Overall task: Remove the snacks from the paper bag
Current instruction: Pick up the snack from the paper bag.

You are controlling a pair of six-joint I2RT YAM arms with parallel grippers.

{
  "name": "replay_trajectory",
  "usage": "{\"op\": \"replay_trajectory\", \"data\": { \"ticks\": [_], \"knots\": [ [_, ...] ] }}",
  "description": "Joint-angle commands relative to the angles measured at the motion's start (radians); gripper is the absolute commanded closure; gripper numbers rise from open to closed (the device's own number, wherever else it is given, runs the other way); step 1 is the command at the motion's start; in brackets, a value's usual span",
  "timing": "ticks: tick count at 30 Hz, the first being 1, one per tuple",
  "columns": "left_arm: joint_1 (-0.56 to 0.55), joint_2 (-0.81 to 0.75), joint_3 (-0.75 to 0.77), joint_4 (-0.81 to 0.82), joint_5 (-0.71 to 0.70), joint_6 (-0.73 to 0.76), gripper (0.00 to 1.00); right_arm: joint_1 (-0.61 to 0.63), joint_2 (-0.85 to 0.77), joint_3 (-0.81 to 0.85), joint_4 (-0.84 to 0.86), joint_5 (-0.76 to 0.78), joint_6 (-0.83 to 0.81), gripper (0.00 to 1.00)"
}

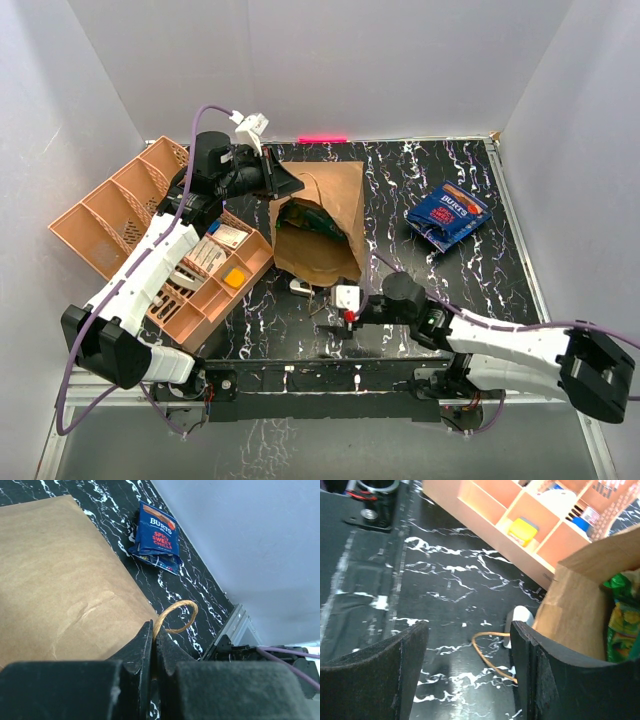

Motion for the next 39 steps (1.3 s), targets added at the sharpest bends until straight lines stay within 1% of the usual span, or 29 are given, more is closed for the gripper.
{"op": "replay_trajectory", "data": {
  "ticks": [1, 6, 8, 10, 18, 24, 26, 29, 32, 39],
  "knots": [
    [0.004, -0.053, 0.009, 0.050, 0.090, -0.004, 1.00, 0.020, 0.106, 0.077, 0.198, 0.238, -0.082, 0.31],
    [0.005, -0.049, 0.008, 0.080, 0.122, -0.031, 1.00, 0.020, 0.299, 0.194, 0.323, 0.507, -0.317, 0.28],
    [0.005, -0.046, 0.013, 0.083, 0.132, -0.036, 1.00, 0.016, 0.376, 0.231, 0.389, 0.579, -0.401, 0.28],
    [0.005, -0.043, 0.021, 0.077, 0.133, -0.035, 1.00, 0.005, 0.443, 0.256, 0.457, 0.615, -0.479, 0.27],
    [0.005, -0.044, 0.047, 0.048, 0.134, -0.014, 1.00, -0.071, 0.641, 0.347, 0.582, 0.629, -0.681, 0.28],
    [0.005, -0.047, 0.041, 0.043, 0.143, -0.015, 1.00, -0.140, 0.757, 0.409, 0.665, 0.615, -0.750, 0.28],
    [0.005, -0.051, 0.035, 0.041, 0.137, -0.014, 1.00, -0.161, 0.785, 0.429, 0.696, 0.616, -0.761, 0.30],
    [0.005, -0.061, 0.026, 0.037, 0.126, -0.015, 1.00, -0.193, 0.828, 0.449, 0.712, 0.577, -0.768, 0.30],
    [0.005, -0.064, 0.019, 0.044, 0.127, -0.019, 1.00, -0.214, 0.873, 0.487, 0.714, 0.563, -0.777, 0.34],
    [0.005, -0.062, 0.018, 0.030, 0.121, -0.016, 1.00, -0.239, 0.995, 0.582, 0.726, 0.521, -0.839, 0.39]
  ]
}}
